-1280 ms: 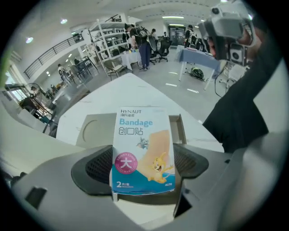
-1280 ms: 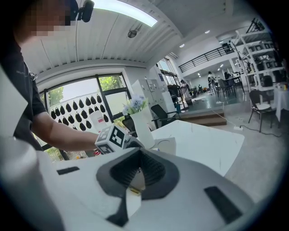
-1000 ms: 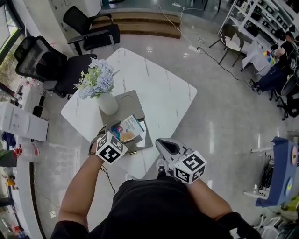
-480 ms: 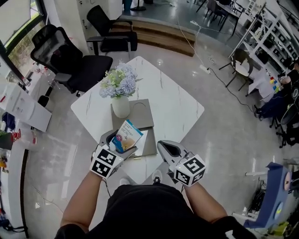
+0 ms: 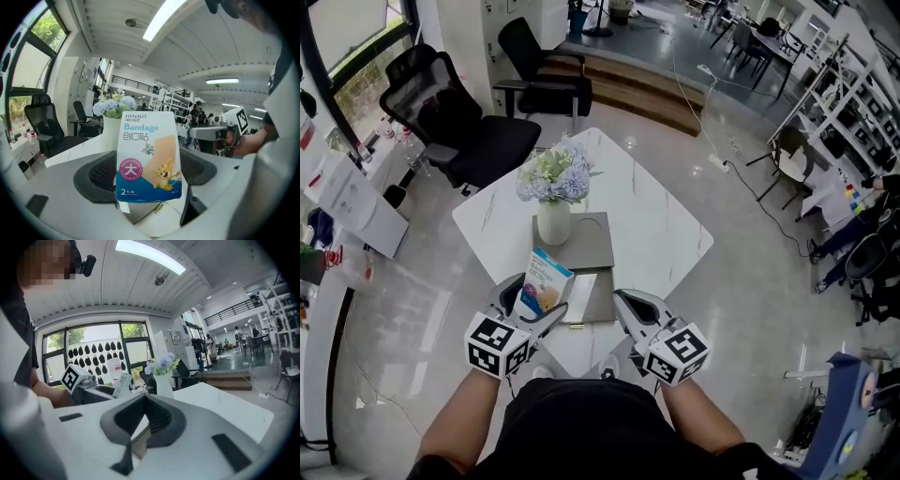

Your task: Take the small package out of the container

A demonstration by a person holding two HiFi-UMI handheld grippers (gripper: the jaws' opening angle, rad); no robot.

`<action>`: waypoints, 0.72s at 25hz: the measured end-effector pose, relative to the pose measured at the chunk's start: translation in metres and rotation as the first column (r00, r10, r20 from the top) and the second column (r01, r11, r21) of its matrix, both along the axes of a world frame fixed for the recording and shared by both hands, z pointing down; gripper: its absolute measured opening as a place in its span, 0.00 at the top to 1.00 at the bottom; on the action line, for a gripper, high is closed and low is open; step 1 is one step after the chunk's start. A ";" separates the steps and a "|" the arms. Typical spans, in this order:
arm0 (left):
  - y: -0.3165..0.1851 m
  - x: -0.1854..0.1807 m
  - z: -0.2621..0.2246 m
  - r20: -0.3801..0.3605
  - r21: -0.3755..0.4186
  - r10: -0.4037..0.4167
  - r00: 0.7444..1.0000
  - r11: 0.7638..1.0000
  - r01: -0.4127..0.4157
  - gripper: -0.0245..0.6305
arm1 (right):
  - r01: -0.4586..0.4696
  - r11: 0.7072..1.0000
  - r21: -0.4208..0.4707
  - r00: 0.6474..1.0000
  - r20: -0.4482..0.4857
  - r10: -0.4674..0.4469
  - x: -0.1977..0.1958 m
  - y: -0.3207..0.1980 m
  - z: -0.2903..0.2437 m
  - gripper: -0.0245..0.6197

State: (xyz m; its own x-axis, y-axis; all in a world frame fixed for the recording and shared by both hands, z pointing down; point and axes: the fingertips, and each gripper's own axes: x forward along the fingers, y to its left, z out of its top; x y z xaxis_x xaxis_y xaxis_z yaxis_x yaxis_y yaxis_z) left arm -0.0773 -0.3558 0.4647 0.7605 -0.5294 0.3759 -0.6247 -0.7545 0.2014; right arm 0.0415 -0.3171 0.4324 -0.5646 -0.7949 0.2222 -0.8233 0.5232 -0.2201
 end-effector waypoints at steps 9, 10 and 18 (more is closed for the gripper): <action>0.011 -0.011 -0.016 0.004 0.069 -0.021 1.000 0.997 0.021 0.33 | -0.025 1.000 0.007 0.999 0.021 0.024 0.008 0.002 -0.001 0.96; 0.012 -0.013 -0.016 0.003 0.067 -0.026 1.000 0.997 0.026 0.33 | -0.027 1.000 0.007 0.999 0.020 0.027 0.009 0.002 -0.002 0.96; 0.014 -0.009 -0.017 0.001 0.074 -0.018 1.000 0.997 0.018 0.33 | -0.047 0.999 0.008 0.999 0.001 0.047 0.017 -0.003 -0.001 0.96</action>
State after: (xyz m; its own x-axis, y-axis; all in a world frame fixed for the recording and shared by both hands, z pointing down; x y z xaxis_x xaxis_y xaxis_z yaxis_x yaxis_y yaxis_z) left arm -0.0866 -0.3414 0.4480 0.7497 -0.5696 0.3369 -0.6389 -0.7556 0.1443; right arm 0.0583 -0.3204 0.4312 -0.5268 -0.8223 0.2152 -0.8468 0.4856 -0.2171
